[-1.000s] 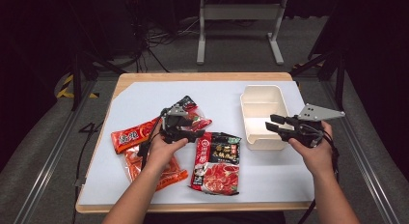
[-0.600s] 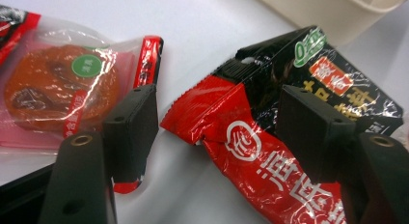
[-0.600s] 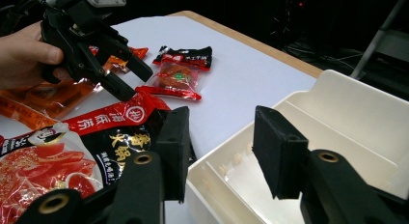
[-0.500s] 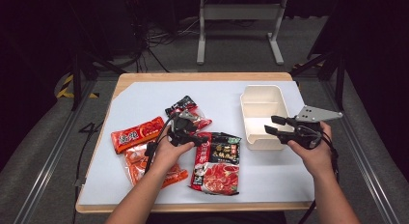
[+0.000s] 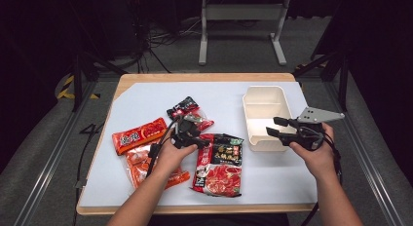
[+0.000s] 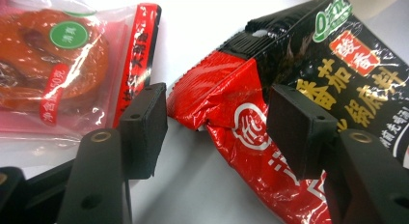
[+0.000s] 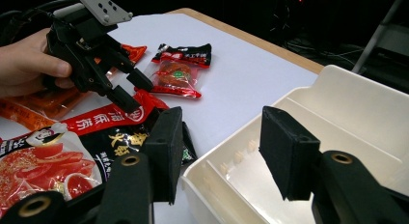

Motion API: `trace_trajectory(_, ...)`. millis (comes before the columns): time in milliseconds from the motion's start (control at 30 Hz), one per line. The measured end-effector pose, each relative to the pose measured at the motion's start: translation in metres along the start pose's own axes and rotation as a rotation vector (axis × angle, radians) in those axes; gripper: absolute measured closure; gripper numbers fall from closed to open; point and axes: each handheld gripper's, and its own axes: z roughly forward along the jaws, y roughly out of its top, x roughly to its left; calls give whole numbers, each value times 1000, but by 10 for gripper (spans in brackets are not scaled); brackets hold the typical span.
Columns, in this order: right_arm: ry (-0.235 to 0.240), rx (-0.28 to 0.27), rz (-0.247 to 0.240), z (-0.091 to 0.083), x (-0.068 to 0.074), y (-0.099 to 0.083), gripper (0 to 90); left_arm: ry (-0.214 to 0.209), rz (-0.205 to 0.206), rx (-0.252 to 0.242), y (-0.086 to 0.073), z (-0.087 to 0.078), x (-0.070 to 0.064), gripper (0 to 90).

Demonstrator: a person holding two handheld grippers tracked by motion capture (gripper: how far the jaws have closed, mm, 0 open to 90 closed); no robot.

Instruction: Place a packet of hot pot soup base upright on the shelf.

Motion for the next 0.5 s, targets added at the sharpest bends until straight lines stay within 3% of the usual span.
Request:
trace_trajectory(267,0,7,4,3,1,-1,485,8,3,28,0,4,-1,512)
trace_trajectory(400,3,7,8,3,1,-1,483,-3,-12,29,-1,4,1,550)
trace_trajectory(500,2,8,3,4,2,0,483,-35,-33,32,-2,5,2,624)
